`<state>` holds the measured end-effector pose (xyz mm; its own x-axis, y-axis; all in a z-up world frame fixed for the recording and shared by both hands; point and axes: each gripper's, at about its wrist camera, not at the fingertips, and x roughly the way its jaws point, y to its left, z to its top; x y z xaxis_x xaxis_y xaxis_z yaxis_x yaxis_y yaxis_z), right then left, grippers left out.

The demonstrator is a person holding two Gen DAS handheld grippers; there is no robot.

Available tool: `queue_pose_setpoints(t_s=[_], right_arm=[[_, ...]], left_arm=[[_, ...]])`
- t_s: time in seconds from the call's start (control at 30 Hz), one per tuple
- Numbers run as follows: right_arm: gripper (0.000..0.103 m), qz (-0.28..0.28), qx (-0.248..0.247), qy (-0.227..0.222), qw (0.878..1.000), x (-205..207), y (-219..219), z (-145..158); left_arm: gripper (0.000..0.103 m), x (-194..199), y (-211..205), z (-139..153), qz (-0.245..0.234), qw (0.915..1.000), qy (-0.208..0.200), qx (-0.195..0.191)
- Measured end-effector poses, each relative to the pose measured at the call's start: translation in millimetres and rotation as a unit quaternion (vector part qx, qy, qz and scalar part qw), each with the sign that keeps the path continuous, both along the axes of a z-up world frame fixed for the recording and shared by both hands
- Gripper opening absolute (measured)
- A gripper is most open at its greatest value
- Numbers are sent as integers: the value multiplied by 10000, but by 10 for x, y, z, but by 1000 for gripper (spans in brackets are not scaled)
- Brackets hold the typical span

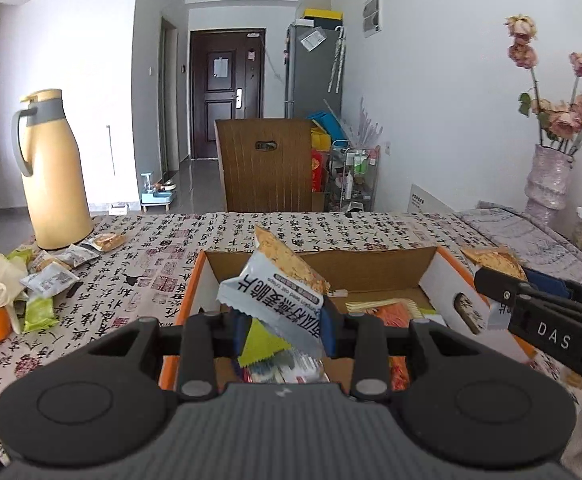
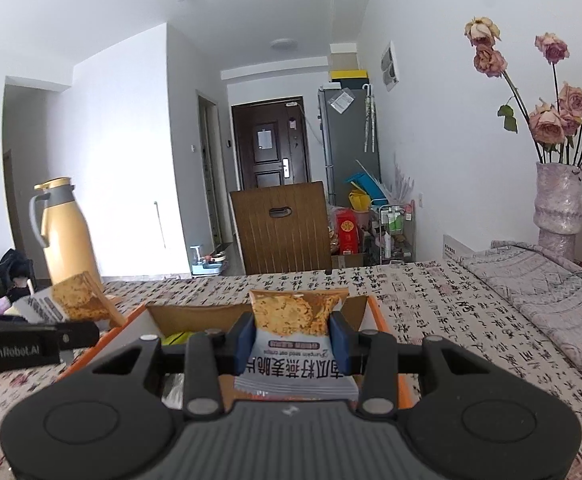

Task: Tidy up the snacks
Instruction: 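Carry both white cracker packs over the open box, then open both tools to drop the cracker packs into the box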

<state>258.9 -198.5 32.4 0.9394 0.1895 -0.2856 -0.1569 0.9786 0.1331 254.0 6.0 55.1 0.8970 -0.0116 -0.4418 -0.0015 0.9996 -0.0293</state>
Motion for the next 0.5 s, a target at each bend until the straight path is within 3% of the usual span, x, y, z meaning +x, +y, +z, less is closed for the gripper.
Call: queue_pose_setpoints(t_s=[0.2,0.5], right_arm=[[39,128,-30,316,9994,225,47,-259],[41,193,-150,708,9972,309,81,-430]], left_arm=[[35,283,116,-302,73,9990,419,-131],[39,310,137,-427,13,9986,510,-110]])
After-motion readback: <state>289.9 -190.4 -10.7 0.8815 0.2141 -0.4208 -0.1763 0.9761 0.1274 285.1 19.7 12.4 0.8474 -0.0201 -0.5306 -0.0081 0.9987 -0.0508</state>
